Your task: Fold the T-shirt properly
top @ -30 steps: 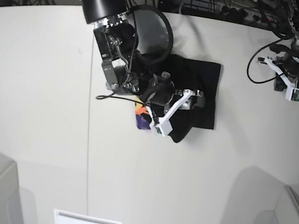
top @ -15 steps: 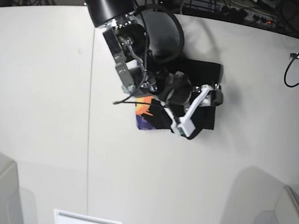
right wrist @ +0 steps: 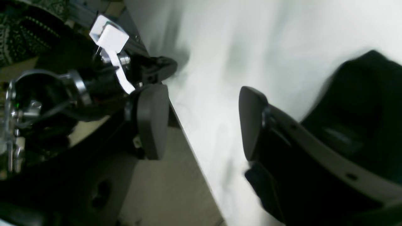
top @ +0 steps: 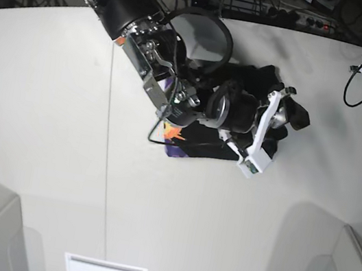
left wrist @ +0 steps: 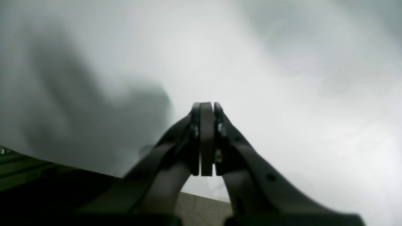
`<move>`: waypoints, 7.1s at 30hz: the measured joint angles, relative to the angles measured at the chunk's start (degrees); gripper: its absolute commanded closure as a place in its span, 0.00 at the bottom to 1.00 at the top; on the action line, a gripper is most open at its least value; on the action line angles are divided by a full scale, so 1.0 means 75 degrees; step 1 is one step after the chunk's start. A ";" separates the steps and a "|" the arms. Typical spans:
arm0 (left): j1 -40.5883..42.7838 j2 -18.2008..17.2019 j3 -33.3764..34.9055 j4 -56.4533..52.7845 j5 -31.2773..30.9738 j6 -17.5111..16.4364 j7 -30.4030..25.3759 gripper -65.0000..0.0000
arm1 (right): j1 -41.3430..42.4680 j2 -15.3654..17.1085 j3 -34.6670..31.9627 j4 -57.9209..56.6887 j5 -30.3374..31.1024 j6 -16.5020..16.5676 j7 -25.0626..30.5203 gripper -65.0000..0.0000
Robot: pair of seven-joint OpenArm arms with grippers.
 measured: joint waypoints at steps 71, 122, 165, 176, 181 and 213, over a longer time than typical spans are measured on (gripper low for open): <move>-0.2964 -0.1880 0.8495 -0.3494 -0.4266 0.1821 -0.0198 1.00 | -0.4240 0.2398 0.7038 0.0790 0.0026 0.0023 0.0029 1.00; -0.6082 -0.1495 1.4294 -0.4141 0.1274 0.0093 -0.1259 1.00 | -0.5313 0.2020 0.7664 0.0766 -0.0032 0.0017 0.1064 1.00; -0.6647 -0.1119 1.5309 -0.4374 0.1416 0.0146 -0.2122 0.68 | -0.5400 0.2014 0.7781 0.0737 -0.0029 0.0015 0.1072 1.00; -0.7122 -0.0933 1.5093 -0.4418 0.1311 0.0020 -0.1909 0.12 | -0.5400 0.2014 0.7781 0.0737 -0.0029 0.0015 0.1046 1.00; -0.7009 -0.0787 1.3601 -0.3928 0.1311 -0.0108 -0.1851 0.12 | -0.5397 0.2028 0.7766 0.0737 -0.0029 0.0020 0.1052 1.00; 0.1209 -0.1443 0.5662 0.0918 0.1507 -0.0087 -0.5598 1.00 | -0.7522 0.2090 0.7752 0.2337 -0.4622 0.2448 0.2766 1.00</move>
